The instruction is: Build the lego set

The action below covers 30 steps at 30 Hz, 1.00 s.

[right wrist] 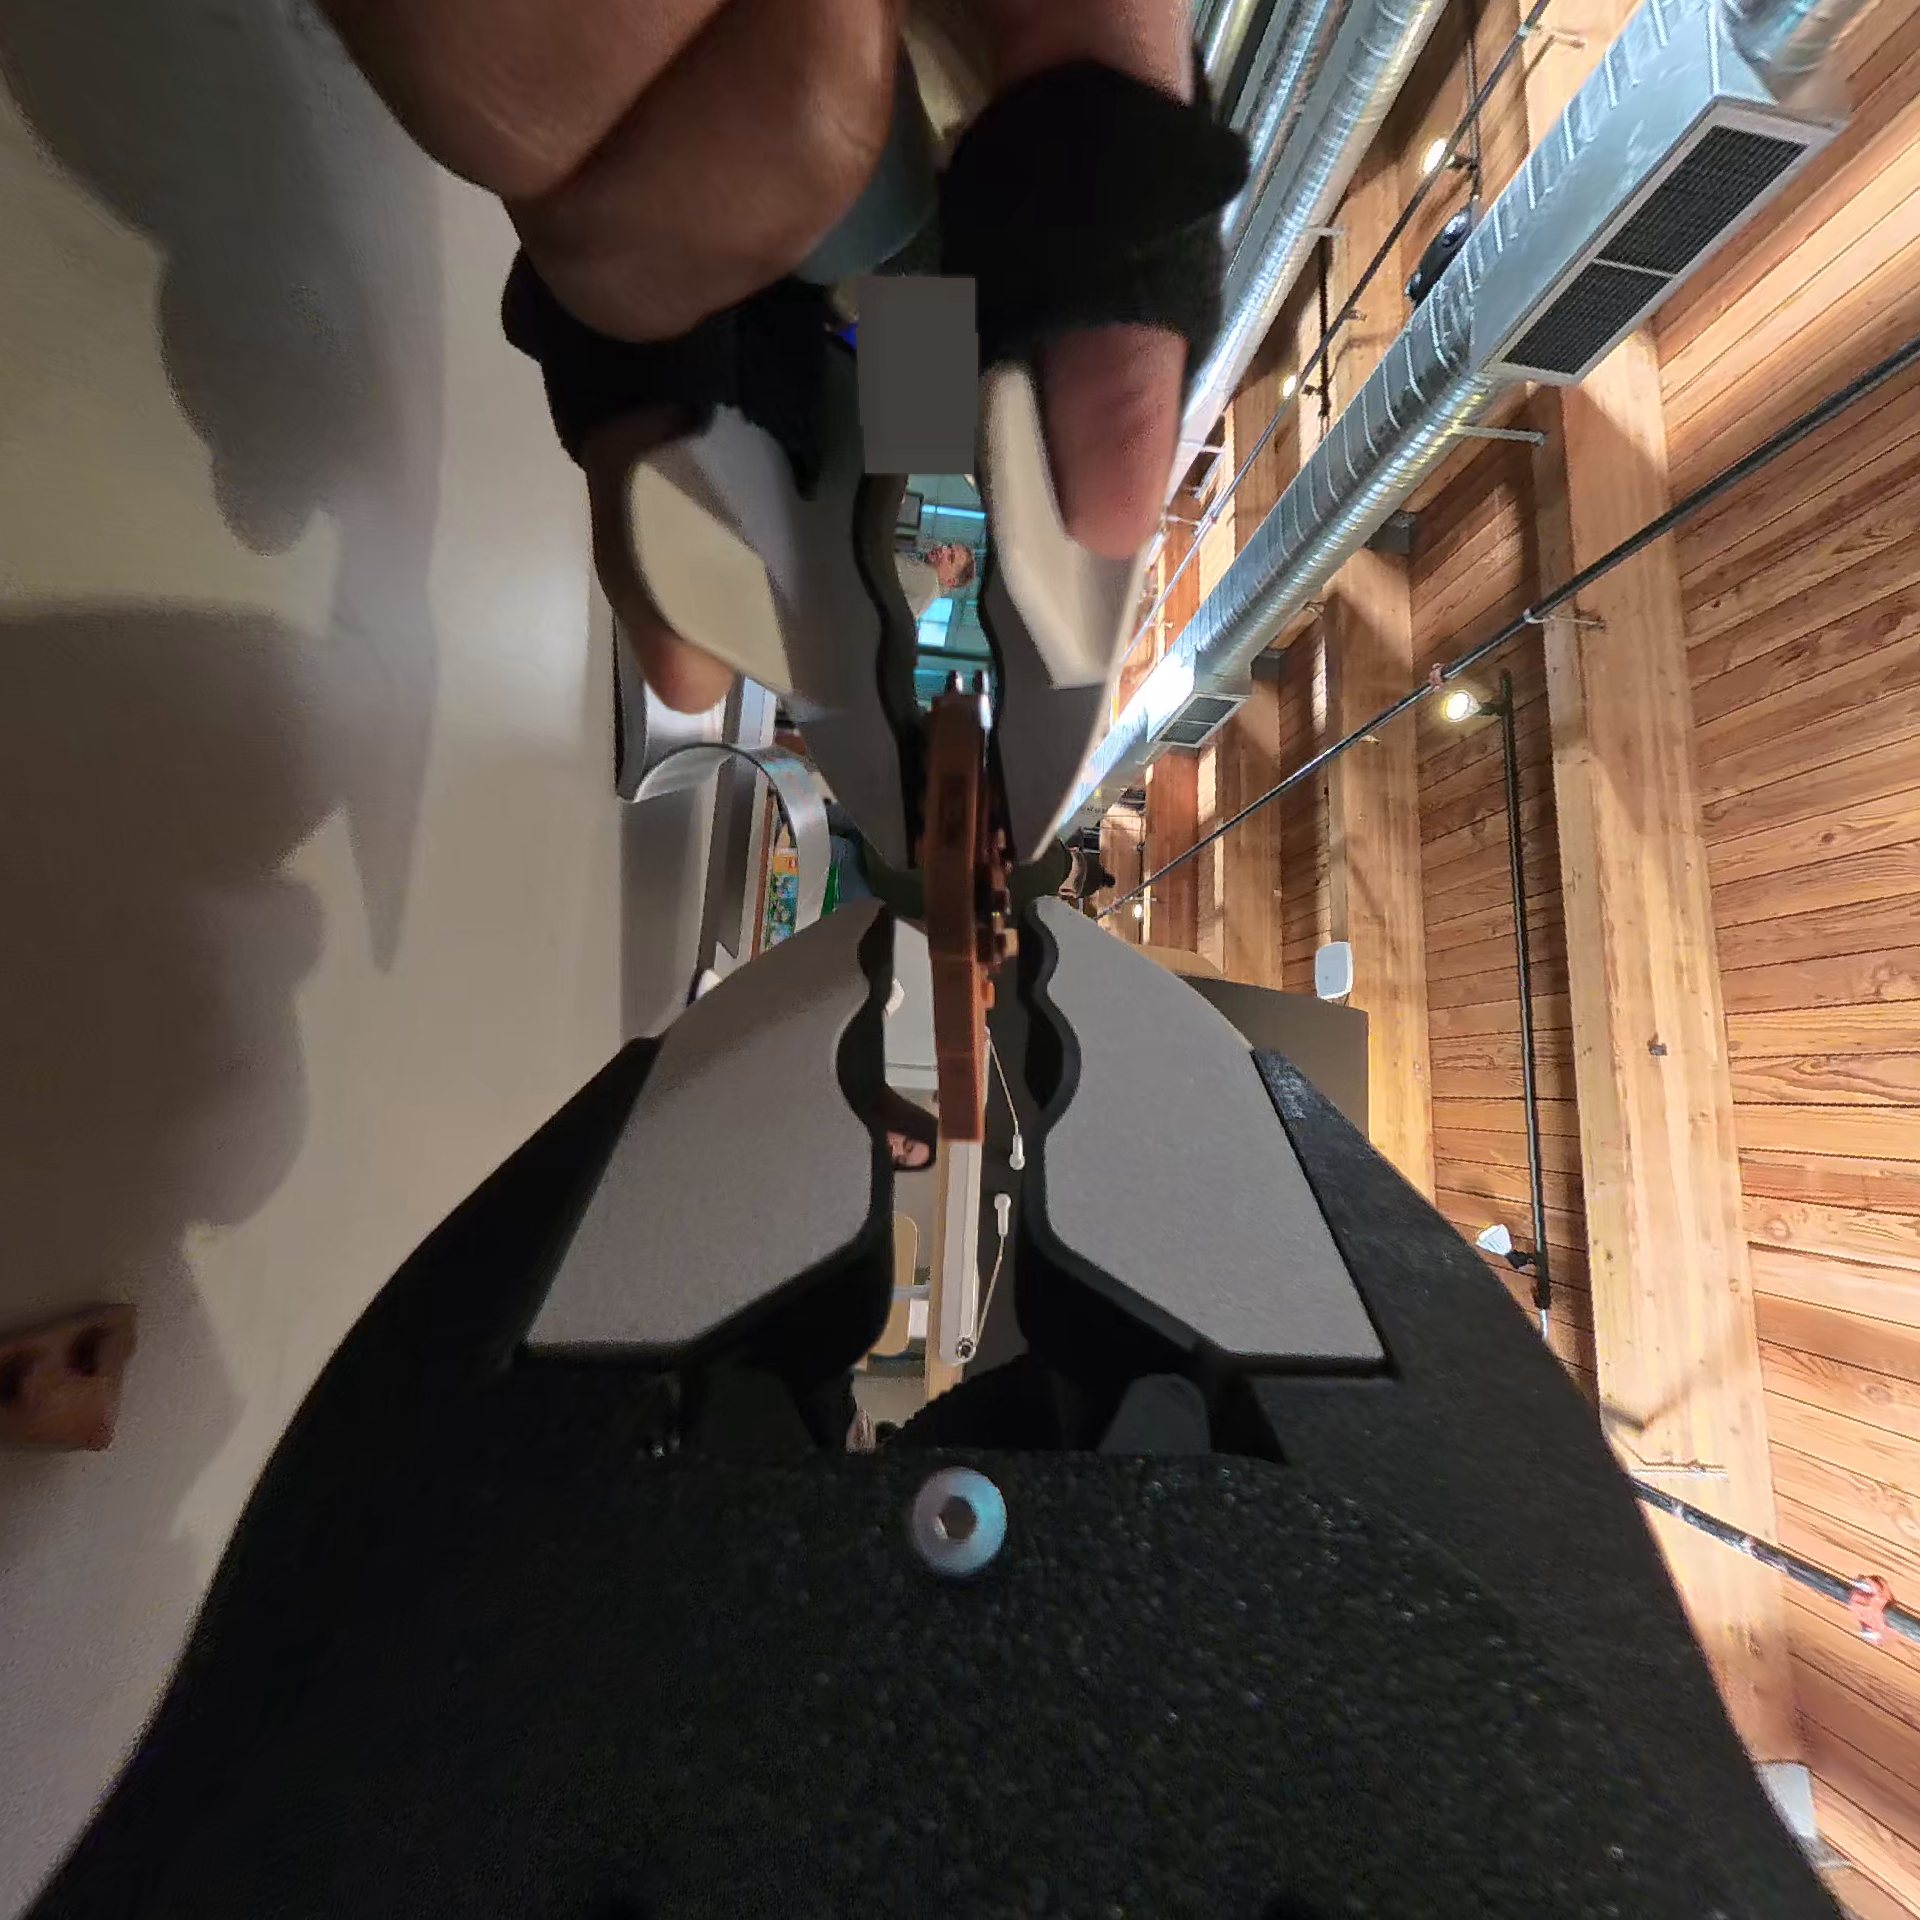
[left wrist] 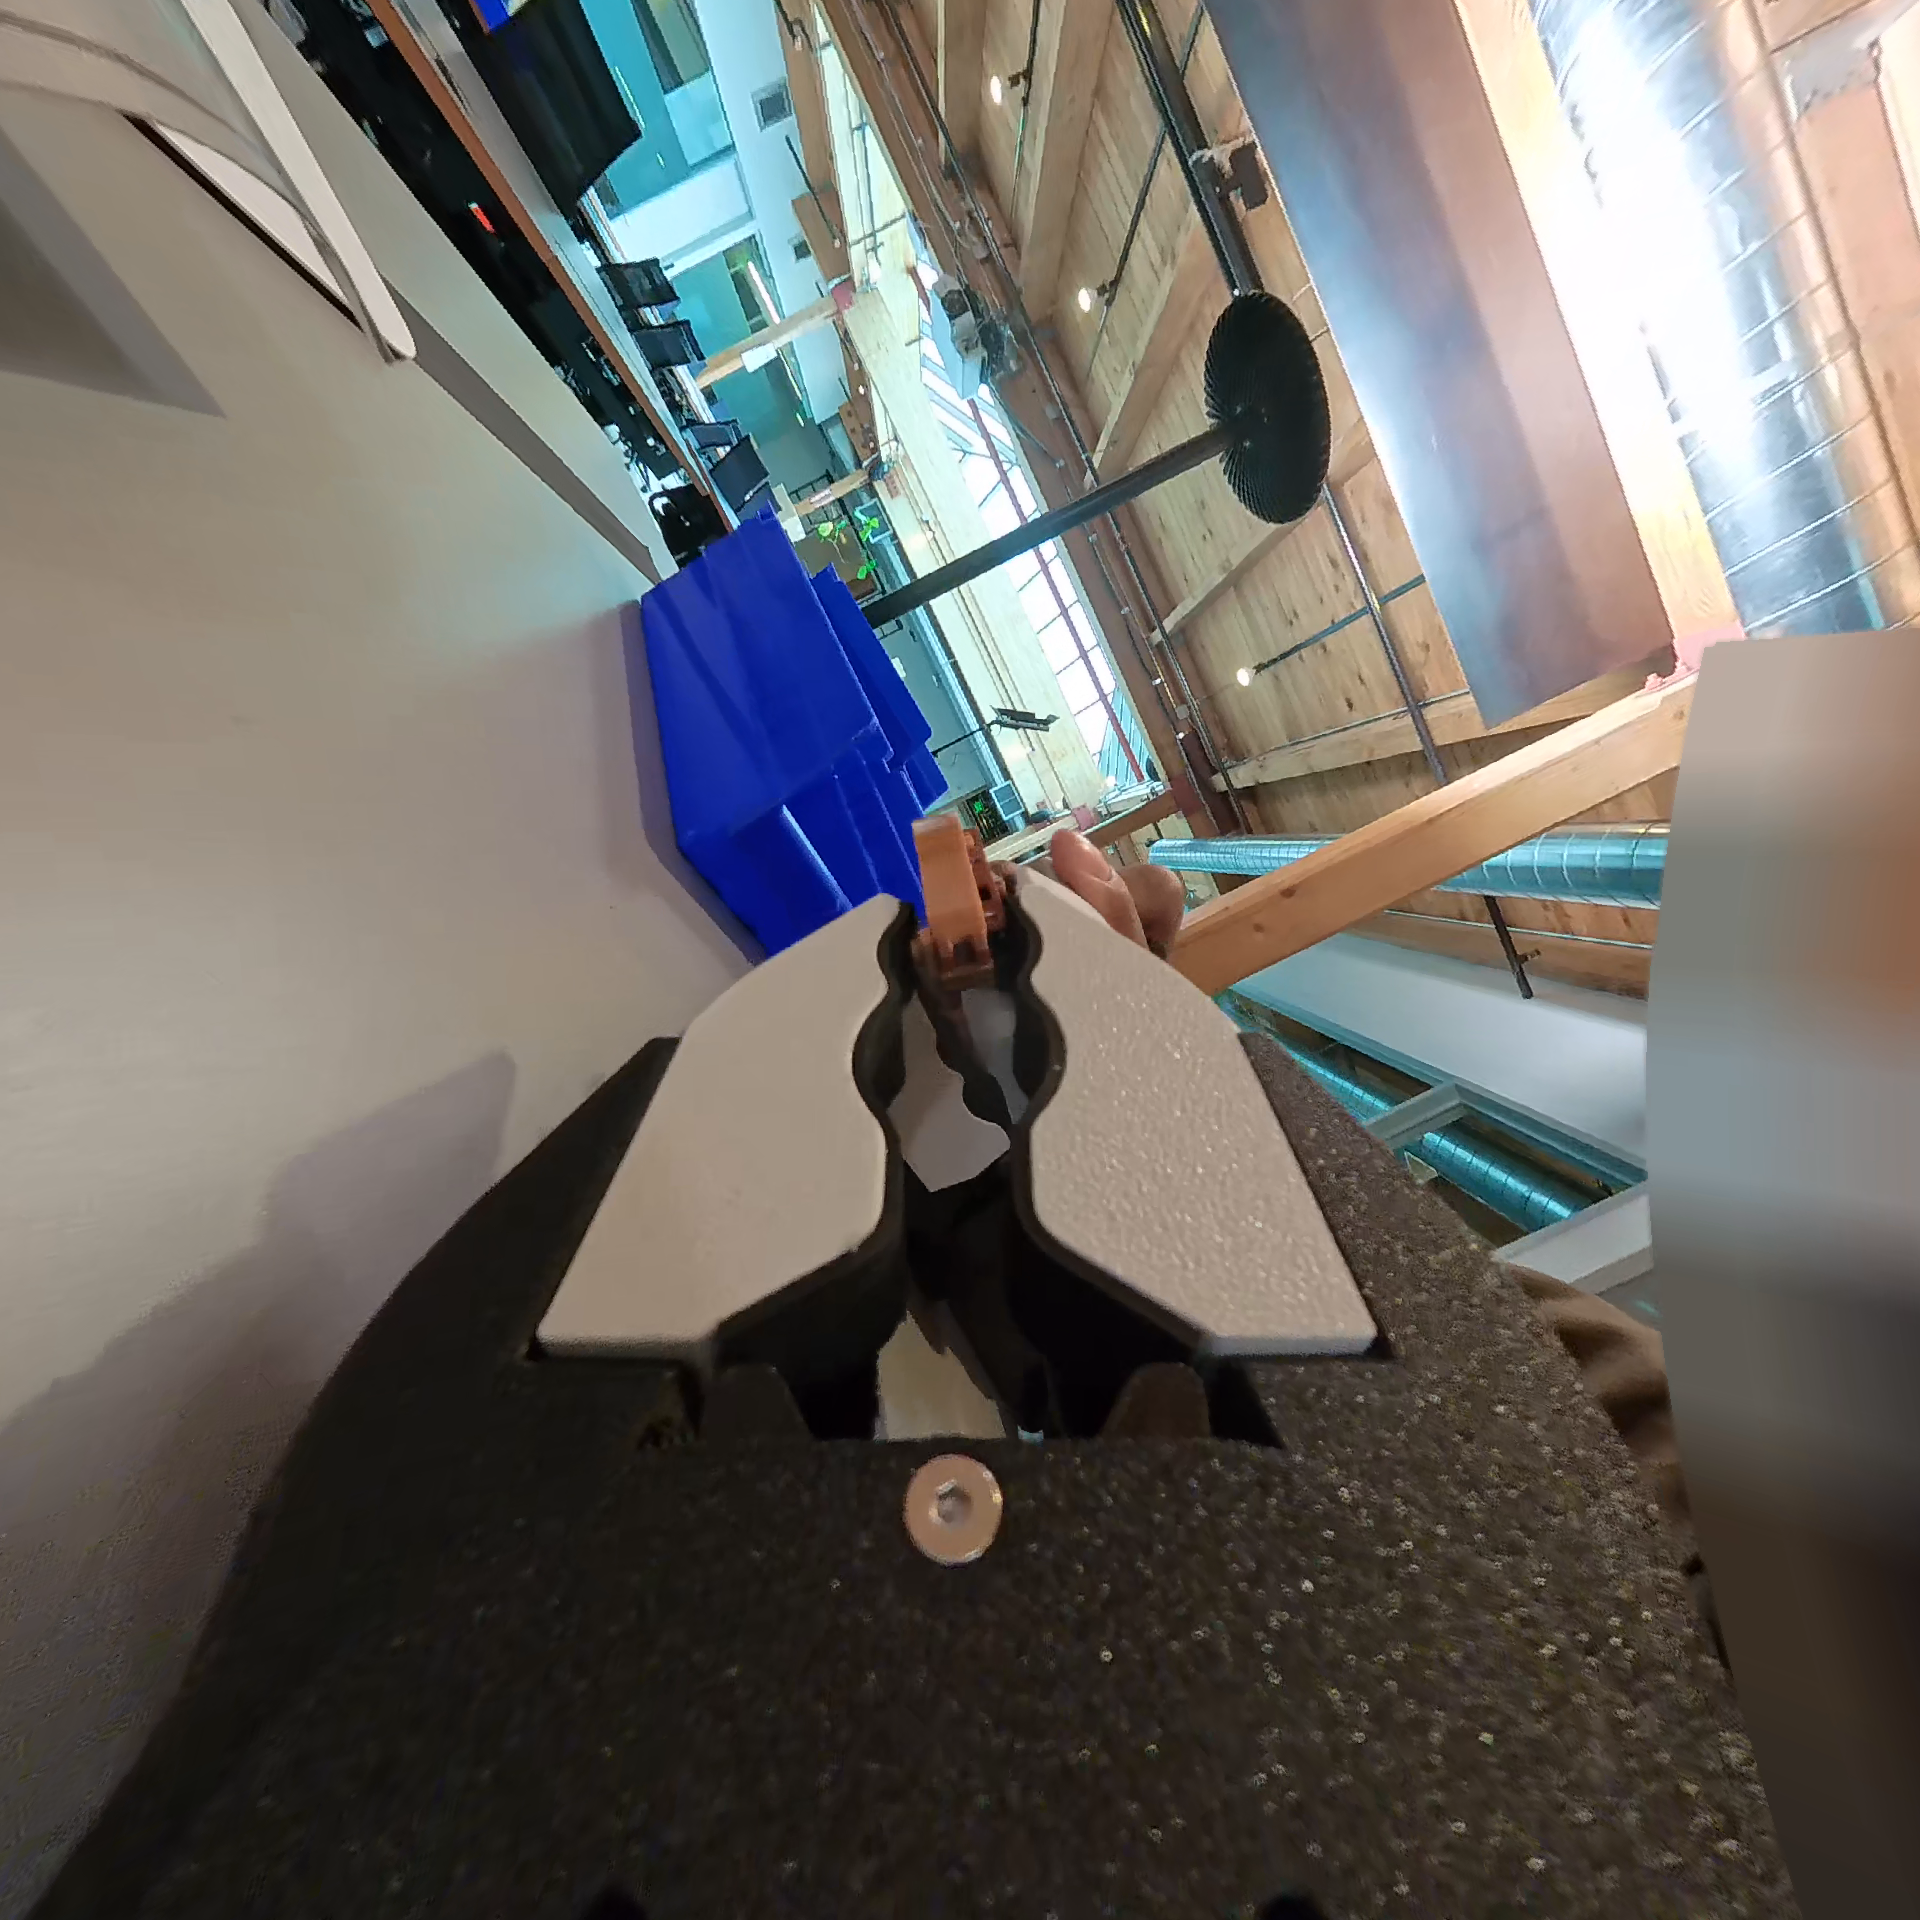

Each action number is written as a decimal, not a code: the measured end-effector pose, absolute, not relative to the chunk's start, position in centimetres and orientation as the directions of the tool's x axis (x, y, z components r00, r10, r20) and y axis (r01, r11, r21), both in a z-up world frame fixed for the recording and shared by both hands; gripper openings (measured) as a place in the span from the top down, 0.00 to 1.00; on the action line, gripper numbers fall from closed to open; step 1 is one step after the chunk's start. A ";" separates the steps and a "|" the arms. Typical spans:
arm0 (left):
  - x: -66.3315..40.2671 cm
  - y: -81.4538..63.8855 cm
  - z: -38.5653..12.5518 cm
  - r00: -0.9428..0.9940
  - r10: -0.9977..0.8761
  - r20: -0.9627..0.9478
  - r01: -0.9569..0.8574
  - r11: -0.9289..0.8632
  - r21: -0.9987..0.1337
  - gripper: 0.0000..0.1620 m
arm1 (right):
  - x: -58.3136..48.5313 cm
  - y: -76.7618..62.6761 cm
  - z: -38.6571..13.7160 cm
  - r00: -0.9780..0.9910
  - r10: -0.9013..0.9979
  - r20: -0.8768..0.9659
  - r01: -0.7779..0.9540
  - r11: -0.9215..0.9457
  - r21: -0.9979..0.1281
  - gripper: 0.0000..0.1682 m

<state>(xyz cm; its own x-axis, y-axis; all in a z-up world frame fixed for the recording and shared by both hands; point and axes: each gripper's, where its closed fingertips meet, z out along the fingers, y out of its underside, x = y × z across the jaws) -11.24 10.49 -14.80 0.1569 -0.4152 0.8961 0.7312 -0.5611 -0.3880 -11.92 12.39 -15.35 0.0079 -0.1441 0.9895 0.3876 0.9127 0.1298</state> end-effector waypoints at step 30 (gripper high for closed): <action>-11.3 10.6 -14.9 0.191 -0.436 0.880 0.719 -0.548 -0.427 0.90 | -11.6 13.9 -15.0 0.057 0.011 0.998 0.425 0.905 -0.034 0.82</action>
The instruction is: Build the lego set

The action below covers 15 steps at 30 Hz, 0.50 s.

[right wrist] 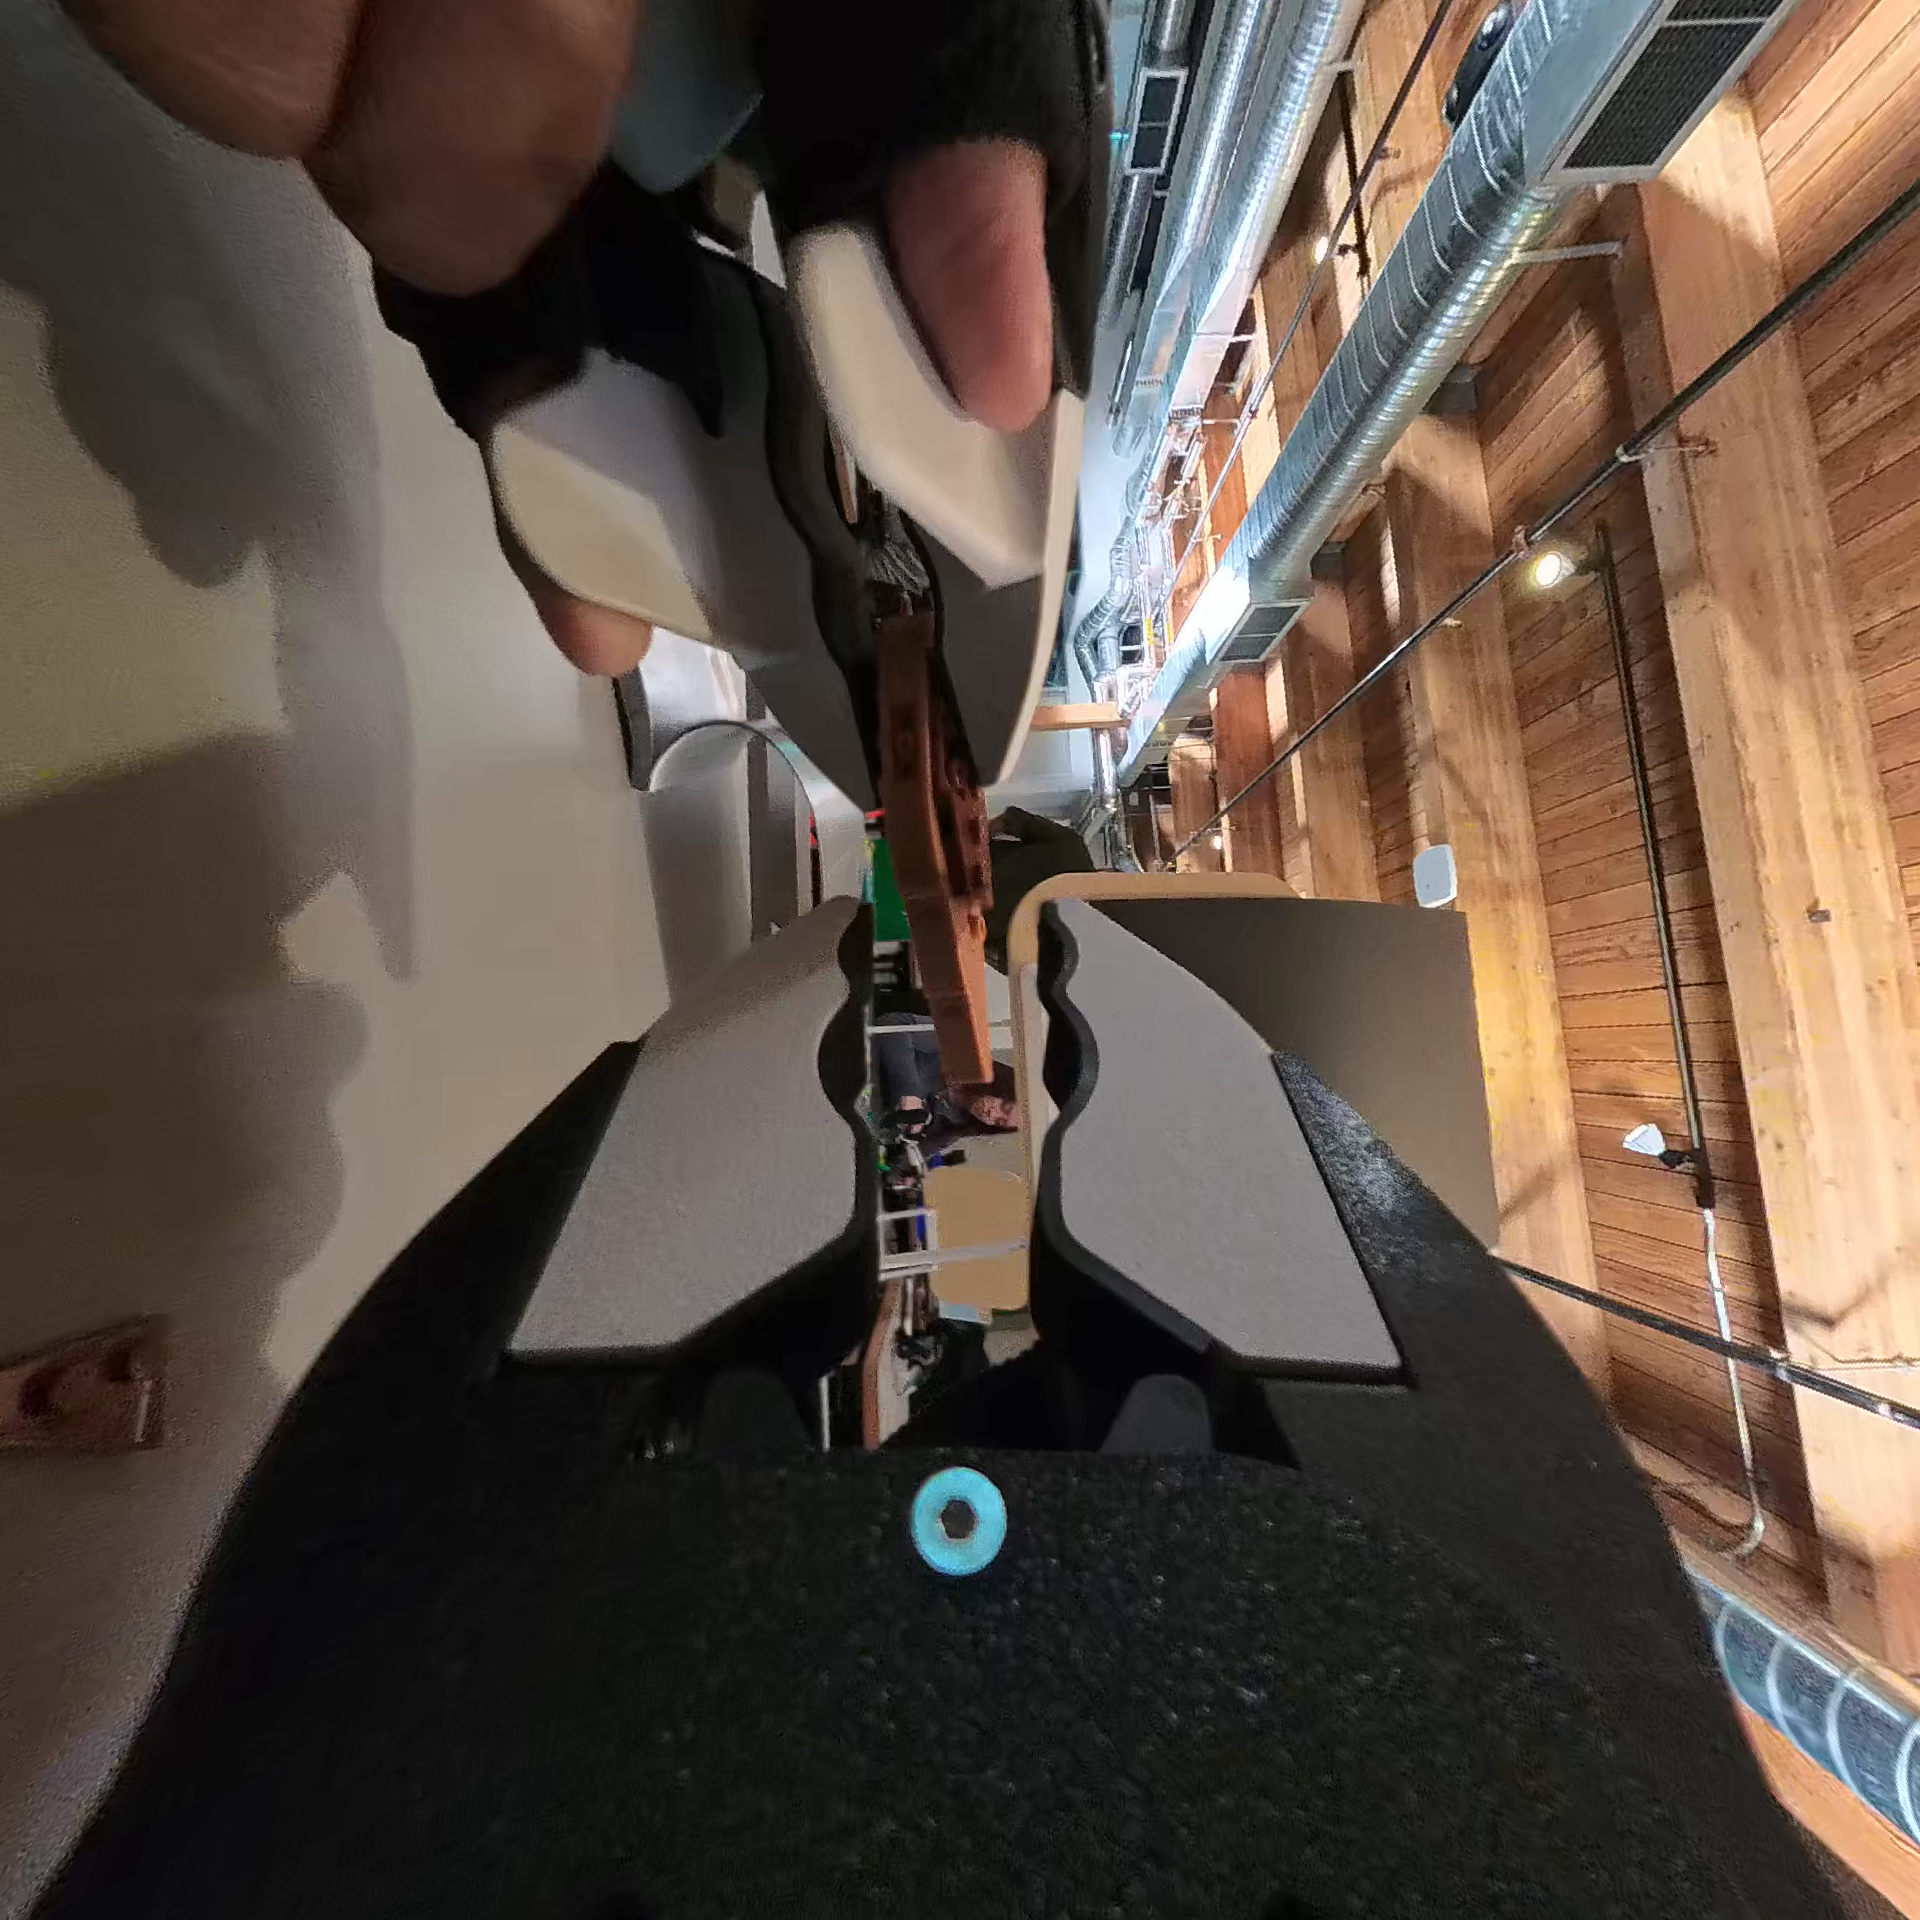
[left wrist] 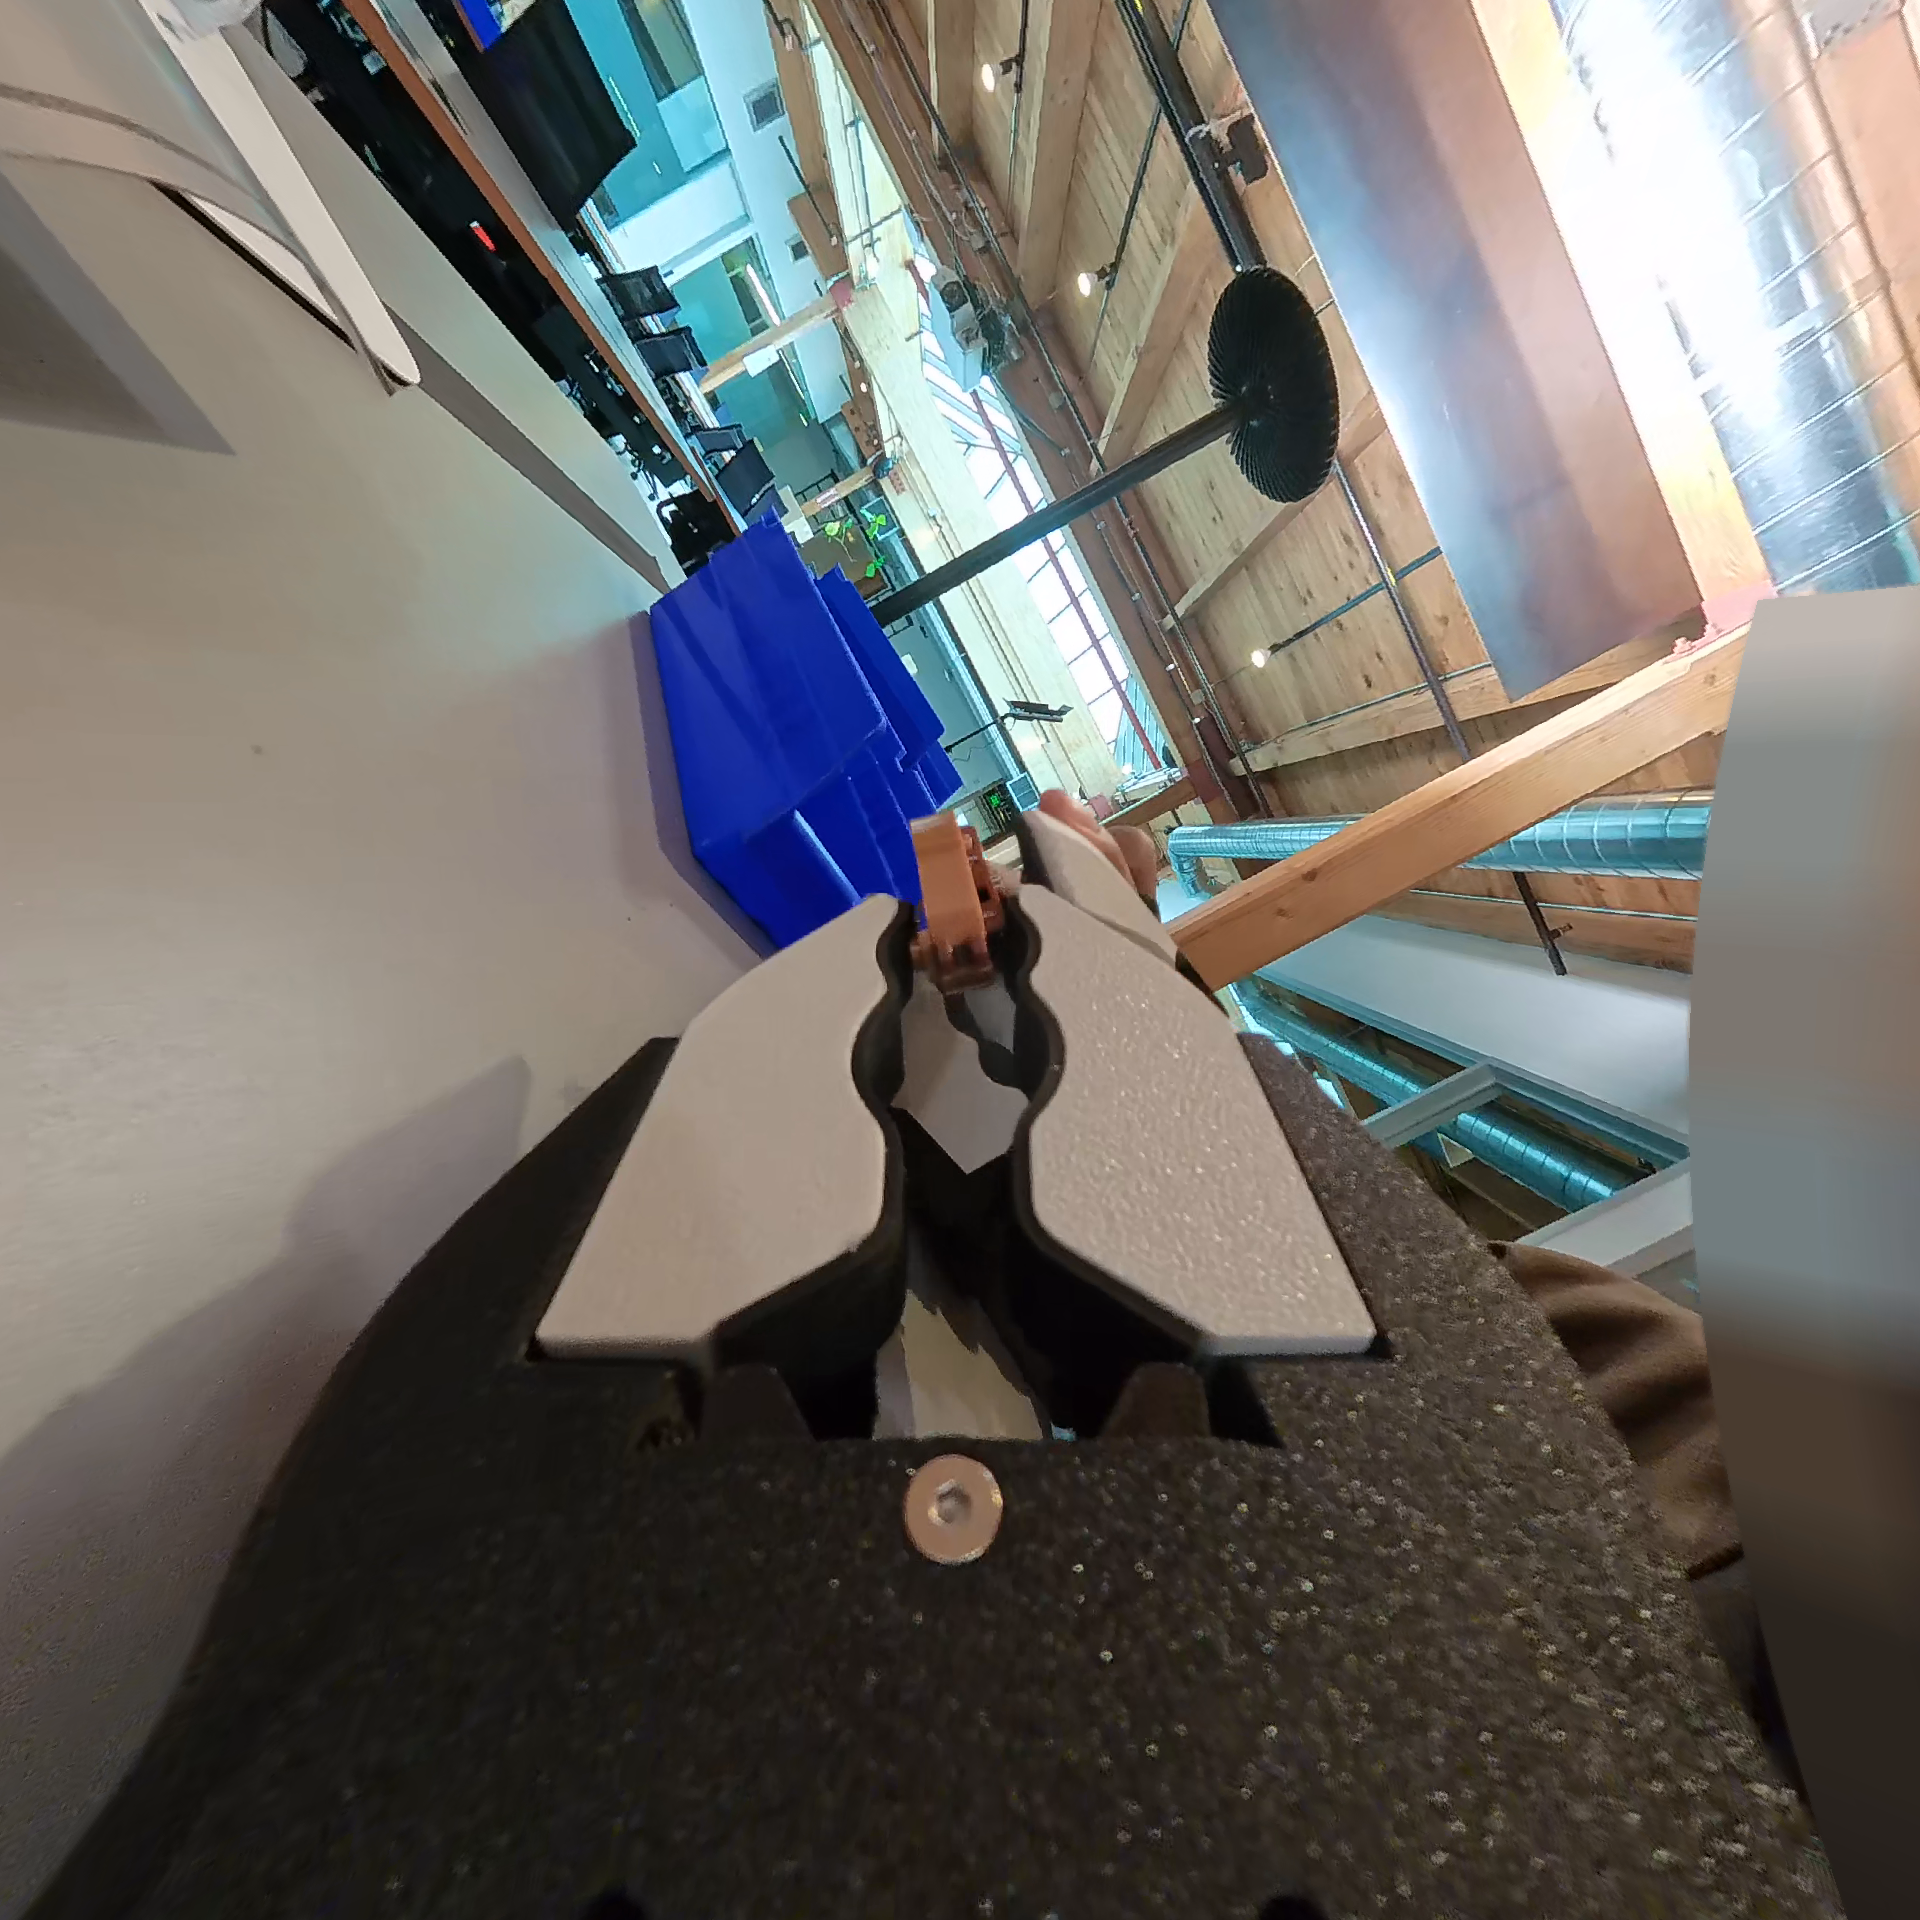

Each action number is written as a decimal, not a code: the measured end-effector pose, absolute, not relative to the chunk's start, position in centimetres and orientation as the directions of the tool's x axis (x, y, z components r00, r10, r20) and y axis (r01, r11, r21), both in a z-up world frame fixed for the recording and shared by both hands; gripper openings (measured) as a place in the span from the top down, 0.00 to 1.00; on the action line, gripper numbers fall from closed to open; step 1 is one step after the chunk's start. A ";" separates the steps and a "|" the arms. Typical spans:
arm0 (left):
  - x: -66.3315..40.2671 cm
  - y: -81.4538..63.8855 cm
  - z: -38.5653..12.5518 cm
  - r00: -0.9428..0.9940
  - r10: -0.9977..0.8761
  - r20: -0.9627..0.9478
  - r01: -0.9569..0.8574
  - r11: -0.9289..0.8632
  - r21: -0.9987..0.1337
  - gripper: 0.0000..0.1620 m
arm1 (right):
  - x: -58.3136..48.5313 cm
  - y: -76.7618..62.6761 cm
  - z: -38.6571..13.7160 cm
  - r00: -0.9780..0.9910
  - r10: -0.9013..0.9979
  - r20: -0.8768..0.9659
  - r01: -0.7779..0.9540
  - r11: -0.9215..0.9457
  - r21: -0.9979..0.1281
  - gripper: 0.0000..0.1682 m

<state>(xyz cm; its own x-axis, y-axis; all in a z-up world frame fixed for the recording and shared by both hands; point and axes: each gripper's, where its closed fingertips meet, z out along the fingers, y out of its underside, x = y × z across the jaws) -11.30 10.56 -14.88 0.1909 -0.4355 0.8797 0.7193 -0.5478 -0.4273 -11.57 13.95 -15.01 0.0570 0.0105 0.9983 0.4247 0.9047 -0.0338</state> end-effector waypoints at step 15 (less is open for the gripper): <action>-10.4 10.3 -14.8 0.204 -0.457 0.866 0.693 -0.557 -0.457 0.90 | -12.0 13.9 -14.7 0.065 -0.111 0.992 0.468 0.881 0.068 0.92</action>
